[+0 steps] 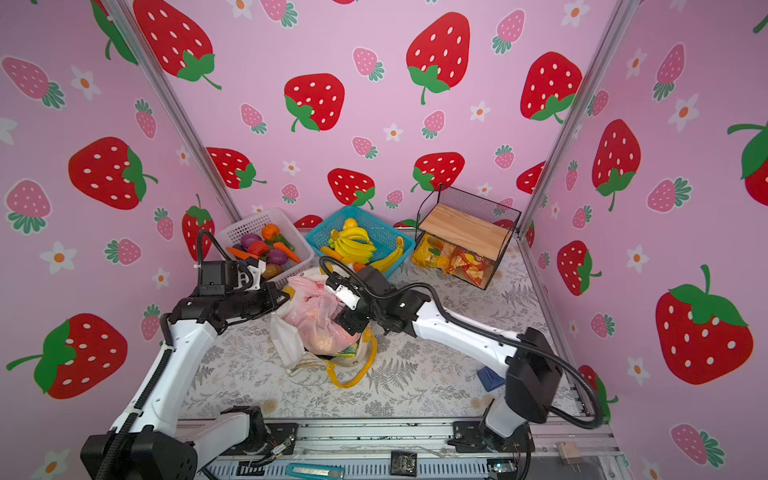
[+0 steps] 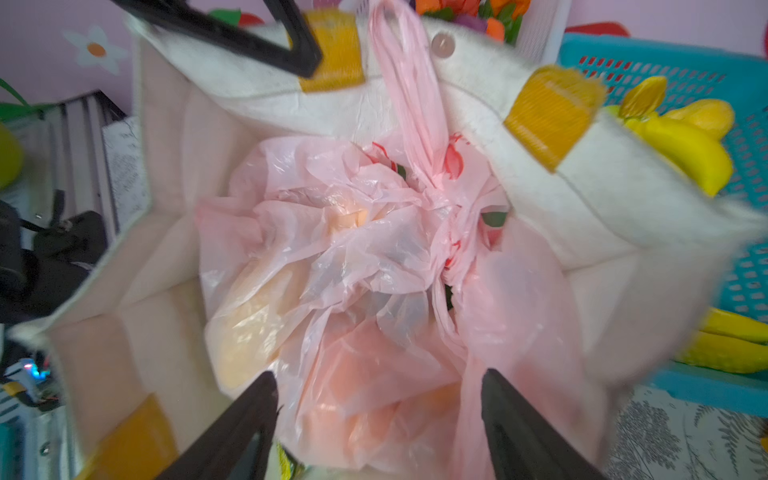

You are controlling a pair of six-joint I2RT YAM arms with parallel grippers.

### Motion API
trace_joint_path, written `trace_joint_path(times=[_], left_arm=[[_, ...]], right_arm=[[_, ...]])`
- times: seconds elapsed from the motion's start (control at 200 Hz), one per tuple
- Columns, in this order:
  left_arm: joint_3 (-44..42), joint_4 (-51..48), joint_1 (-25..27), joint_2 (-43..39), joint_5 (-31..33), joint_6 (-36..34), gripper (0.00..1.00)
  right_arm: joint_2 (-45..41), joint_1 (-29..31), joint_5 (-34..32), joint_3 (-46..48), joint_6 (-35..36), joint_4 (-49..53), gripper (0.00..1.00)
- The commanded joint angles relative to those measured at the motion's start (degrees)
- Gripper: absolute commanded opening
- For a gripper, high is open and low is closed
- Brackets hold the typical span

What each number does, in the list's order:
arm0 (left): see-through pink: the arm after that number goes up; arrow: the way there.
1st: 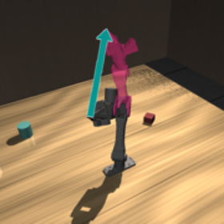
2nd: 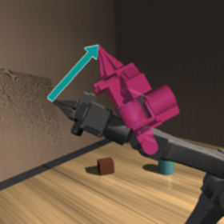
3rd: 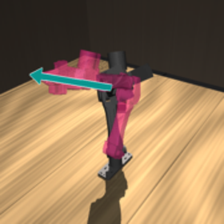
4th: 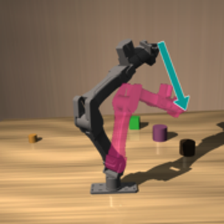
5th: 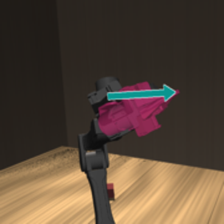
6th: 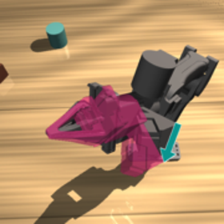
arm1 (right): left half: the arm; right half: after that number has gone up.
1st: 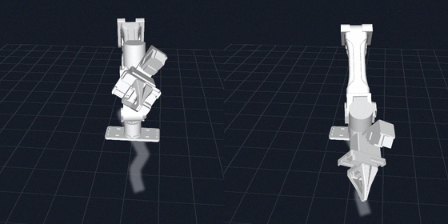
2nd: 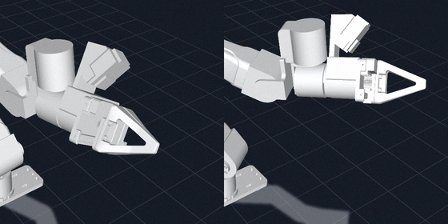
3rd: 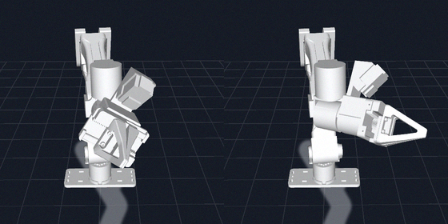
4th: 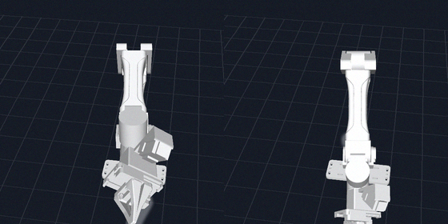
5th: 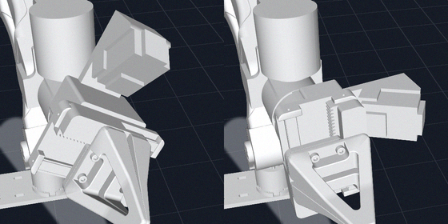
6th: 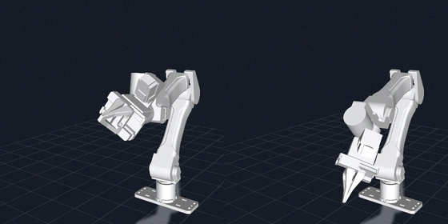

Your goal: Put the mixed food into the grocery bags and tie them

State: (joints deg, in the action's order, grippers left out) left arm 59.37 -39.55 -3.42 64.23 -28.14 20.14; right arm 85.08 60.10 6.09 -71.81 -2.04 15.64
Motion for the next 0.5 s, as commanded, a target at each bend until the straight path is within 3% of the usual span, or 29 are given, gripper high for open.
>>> trace_joint_path(times=[0.0, 0.125, 0.345, 0.44, 0.495], left_arm=[[-0.91, -0.09, 0.09, 0.60, -0.87, -0.88, 0.00], [-0.92, 0.14, 0.10, 0.65, -0.85, -0.70, 0.00], [-0.77, 0.18, 0.12, 0.91, -1.06, -0.36, 0.00], [-0.67, -0.23, 0.17, 0.49, -1.20, -0.31, 0.00], [-0.90, -0.32, 0.18, 0.09, -1.48, -0.18, 0.00]], right_arm=[[-7.49, -0.68, -0.95, 7.77, -7.14, -4.02, 0.81], [-13.60, -0.68, -6.28, 16.79, -16.76, -7.16, 0.80], [-13.45, 0.83, -4.29, 28.27, -31.91, -22.60, 0.74], [-10.28, 0.90, -0.88, 28.85, -33.52, -26.62, 0.57], [-8.83, 0.84, -0.12, 28.59, -33.02, -26.79, 0.39]])
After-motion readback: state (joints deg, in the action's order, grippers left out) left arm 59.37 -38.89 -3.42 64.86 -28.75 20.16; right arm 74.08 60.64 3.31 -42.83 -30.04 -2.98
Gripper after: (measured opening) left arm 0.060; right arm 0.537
